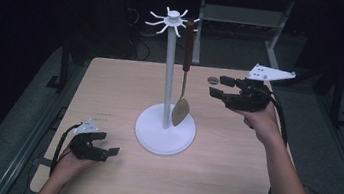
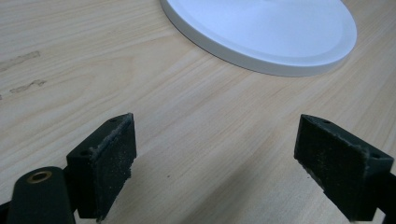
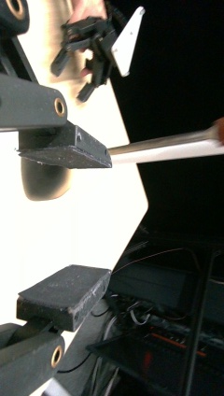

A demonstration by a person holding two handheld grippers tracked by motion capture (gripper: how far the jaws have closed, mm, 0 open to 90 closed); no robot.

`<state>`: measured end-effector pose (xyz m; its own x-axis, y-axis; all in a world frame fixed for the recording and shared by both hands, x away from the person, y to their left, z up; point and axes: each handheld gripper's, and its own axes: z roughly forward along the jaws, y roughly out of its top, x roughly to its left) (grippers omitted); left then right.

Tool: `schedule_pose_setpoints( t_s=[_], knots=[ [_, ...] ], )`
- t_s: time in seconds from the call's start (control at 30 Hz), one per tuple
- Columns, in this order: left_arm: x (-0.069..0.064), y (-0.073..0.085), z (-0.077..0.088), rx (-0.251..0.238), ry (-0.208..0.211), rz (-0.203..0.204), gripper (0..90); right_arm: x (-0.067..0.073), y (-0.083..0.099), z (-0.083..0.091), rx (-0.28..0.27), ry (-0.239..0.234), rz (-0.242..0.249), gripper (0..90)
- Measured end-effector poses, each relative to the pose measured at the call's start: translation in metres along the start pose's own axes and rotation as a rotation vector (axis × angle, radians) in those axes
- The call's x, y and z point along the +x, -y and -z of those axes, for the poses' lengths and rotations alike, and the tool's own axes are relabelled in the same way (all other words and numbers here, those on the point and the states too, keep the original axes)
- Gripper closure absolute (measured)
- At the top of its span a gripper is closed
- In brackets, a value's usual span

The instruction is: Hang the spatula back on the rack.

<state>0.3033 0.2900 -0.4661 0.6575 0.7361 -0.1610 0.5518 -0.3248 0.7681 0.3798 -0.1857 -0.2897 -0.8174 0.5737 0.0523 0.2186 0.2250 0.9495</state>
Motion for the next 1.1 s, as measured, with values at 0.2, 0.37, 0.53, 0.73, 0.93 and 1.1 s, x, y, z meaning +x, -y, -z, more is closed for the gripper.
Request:
schedule_pose_setpoints(
  t_s=[0.2,0.37,0.53,0.73,0.93,1.1],
  knots=[
    [-0.001,0.0,-0.001,0.005,0.009,-0.006,12.5,-0.004,0.027,0.006,0.049,0.033,-0.016,37.1],
    [-0.001,0.0,0.0,0.012,0.009,-0.013,12.5,-0.005,0.051,0.012,0.085,0.056,-0.032,33.3],
    [-0.001,0.0,-0.001,0.004,0.009,-0.004,12.5,-0.006,0.066,0.015,0.113,0.07,-0.044,32.5],
    [-0.001,0.001,-0.001,0.003,0.009,0.003,12.5,-0.007,0.093,0.02,0.154,0.113,-0.058,32.2],
    [0.0,0.001,-0.001,0.012,0.007,-0.006,12.5,-0.009,0.123,0.025,0.203,0.14,-0.082,32.1],
    [0.0,0.002,0.0,0.012,0.005,-0.007,12.6,-0.009,0.145,0.034,0.242,0.168,-0.097,32.1]
  ],
)
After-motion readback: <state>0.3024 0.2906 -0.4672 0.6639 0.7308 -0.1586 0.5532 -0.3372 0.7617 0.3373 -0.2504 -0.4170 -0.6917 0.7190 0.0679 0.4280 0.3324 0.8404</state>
